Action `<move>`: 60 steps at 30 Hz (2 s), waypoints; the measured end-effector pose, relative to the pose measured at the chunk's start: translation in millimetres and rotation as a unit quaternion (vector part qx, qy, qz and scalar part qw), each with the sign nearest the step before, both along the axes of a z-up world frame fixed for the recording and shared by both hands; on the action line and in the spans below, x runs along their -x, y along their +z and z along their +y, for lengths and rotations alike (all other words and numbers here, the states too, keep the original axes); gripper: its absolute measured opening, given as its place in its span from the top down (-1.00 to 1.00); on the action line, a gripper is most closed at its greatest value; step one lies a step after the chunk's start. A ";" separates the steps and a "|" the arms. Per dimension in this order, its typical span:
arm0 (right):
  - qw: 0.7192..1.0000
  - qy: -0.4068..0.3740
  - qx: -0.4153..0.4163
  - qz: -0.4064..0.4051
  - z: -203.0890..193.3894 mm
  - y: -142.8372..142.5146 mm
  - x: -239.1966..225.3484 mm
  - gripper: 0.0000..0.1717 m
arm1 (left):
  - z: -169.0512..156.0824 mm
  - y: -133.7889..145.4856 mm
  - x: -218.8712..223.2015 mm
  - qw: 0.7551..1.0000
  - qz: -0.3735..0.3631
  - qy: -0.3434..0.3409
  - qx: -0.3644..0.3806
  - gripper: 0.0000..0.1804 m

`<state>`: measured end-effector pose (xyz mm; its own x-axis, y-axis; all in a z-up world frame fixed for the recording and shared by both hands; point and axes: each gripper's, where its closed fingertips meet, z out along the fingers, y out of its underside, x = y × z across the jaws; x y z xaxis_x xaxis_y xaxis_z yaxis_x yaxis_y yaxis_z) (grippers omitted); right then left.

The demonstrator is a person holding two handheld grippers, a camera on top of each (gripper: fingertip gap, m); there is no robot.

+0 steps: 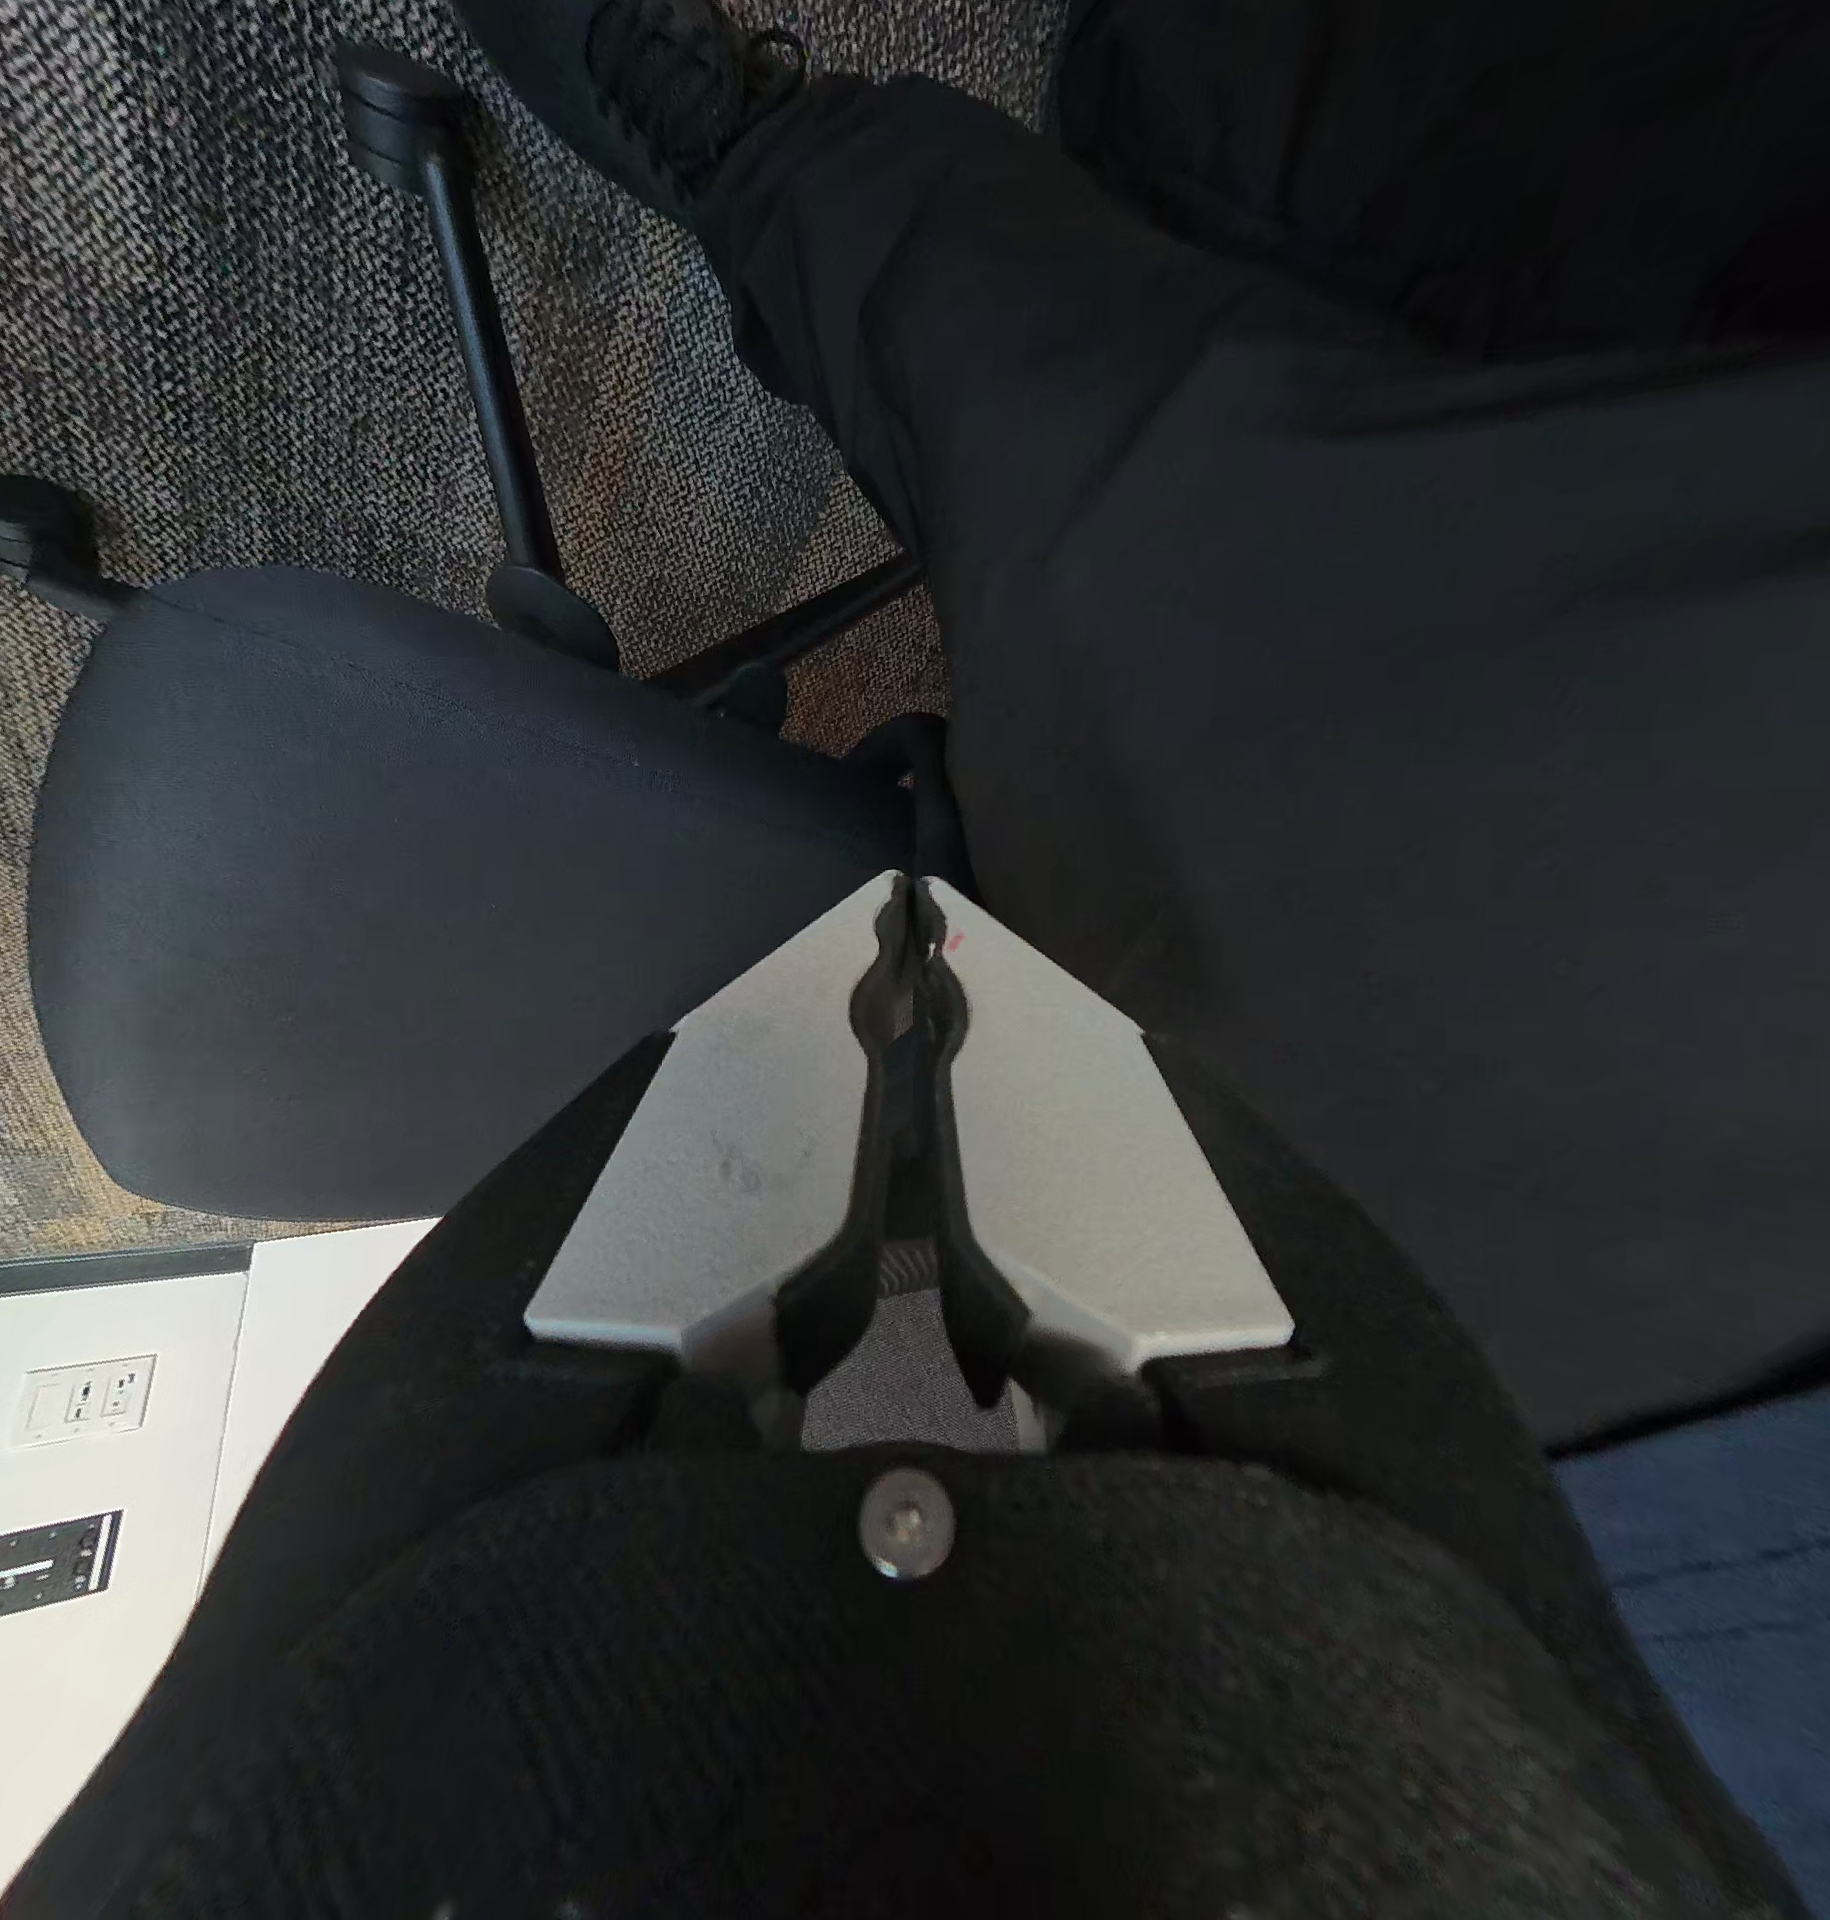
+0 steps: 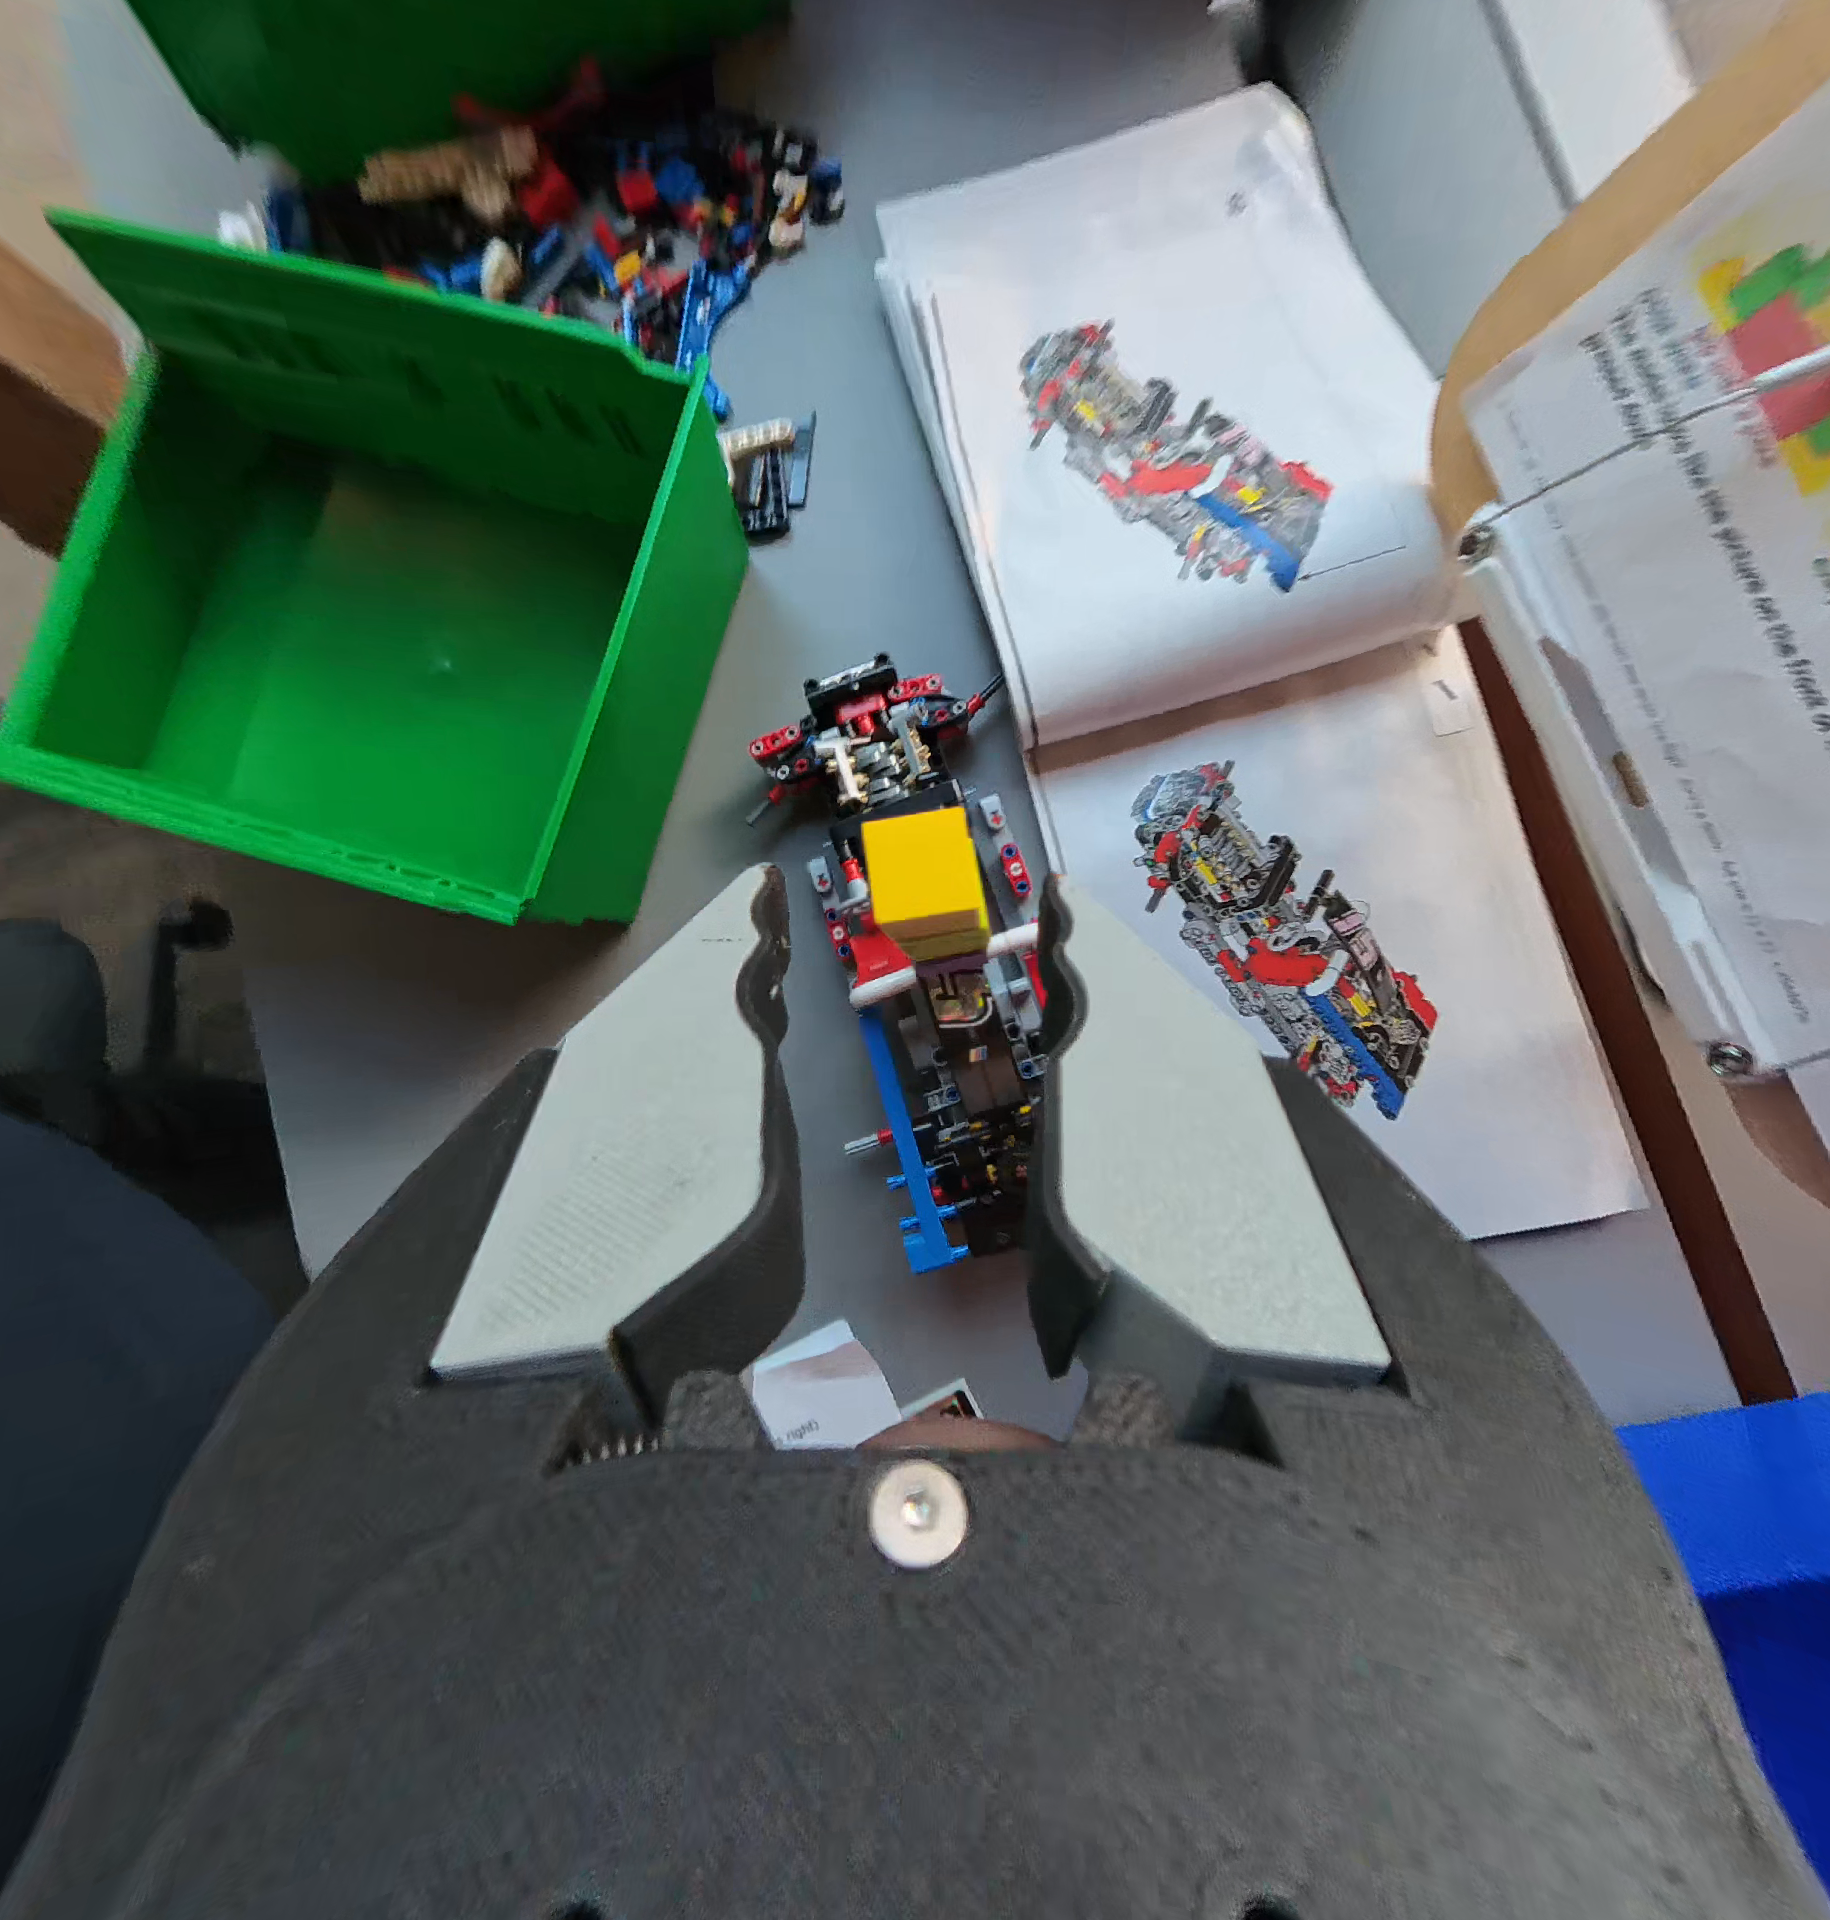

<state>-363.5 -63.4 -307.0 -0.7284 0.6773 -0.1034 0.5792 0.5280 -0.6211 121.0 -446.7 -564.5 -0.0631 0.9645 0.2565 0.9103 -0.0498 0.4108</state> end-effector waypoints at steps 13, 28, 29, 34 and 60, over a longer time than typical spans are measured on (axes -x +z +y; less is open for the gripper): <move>0.984 -0.083 -0.147 -0.049 133.4 -107.2 -32.9 0.58 | -5.4 3.4 -2.6 1.000 -0.008 -0.011 0.008 1.00; 0.963 -0.011 -0.247 -0.104 133.6 -165.3 -24.1 0.61 | 2.5 8.8 -8.1 1.000 -0.010 -0.001 0.013 1.00; 0.962 -0.008 -0.251 -0.108 133.7 -167.7 -24.7 0.62 | 3.0 8.8 -9.5 1.000 -0.011 0.001 0.013 1.00; 0.955 0.001 -0.272 -0.121 135.7 -176.8 -25.2 0.61 | 3.0 9.7 -13.5 1.000 -0.012 0.006 0.014 1.00; 0.958 -0.032 -0.250 -0.138 138.3 -180.4 -23.5 0.72 | 1.5 10.8 -12.3 1.000 -0.010 0.004 0.017 1.00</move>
<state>-340.1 74.9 -487.4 -0.6755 0.7346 0.0636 0.7258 0.6776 -0.1184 133.2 -445.2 -553.7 -0.0758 0.9722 0.2216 0.9020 -0.0279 0.4309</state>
